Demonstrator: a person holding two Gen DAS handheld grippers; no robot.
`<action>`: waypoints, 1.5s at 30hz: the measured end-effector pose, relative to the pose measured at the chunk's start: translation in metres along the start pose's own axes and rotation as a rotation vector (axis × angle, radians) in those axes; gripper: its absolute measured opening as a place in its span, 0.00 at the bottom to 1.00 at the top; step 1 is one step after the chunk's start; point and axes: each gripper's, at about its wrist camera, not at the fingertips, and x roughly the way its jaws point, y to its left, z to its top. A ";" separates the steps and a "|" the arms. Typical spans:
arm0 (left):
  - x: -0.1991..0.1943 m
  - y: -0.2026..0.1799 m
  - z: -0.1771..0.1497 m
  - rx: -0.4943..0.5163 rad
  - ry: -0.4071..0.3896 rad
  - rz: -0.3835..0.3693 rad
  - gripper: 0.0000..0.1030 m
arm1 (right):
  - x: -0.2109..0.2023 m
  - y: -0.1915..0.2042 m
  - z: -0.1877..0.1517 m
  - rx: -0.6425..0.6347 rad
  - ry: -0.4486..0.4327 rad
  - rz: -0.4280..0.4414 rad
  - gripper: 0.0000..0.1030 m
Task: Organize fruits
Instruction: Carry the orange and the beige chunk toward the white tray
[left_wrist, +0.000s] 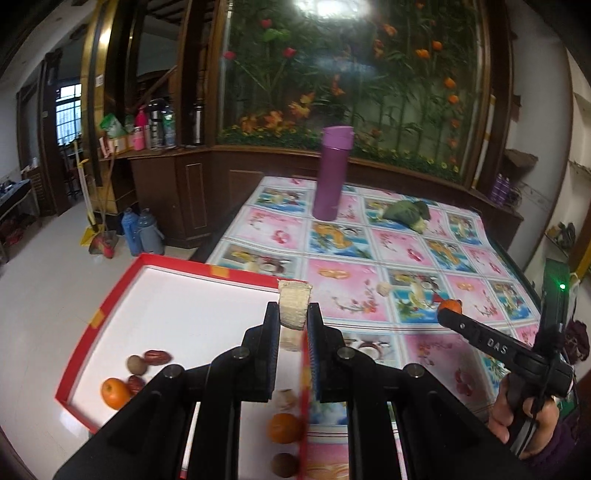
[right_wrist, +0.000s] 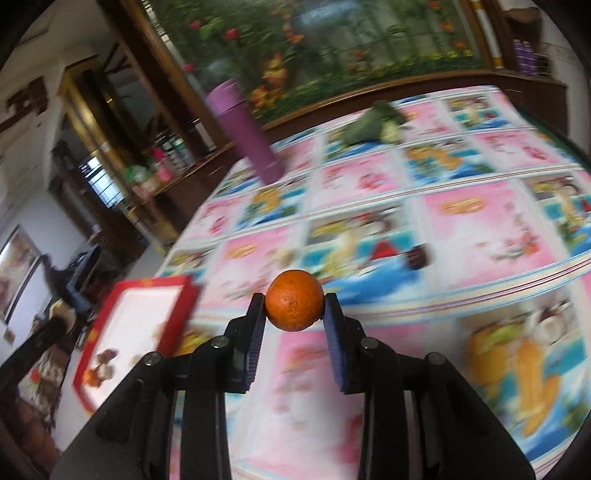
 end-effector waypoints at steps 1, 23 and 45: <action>-0.001 0.006 -0.001 -0.008 -0.001 0.012 0.12 | 0.002 0.011 -0.003 -0.019 0.005 0.013 0.33; 0.004 0.085 -0.014 -0.124 -0.001 0.143 0.12 | 0.022 0.129 -0.031 -0.215 0.108 0.155 0.33; 0.059 0.131 -0.005 -0.121 0.108 0.214 0.12 | 0.096 0.197 -0.037 -0.302 0.236 0.186 0.33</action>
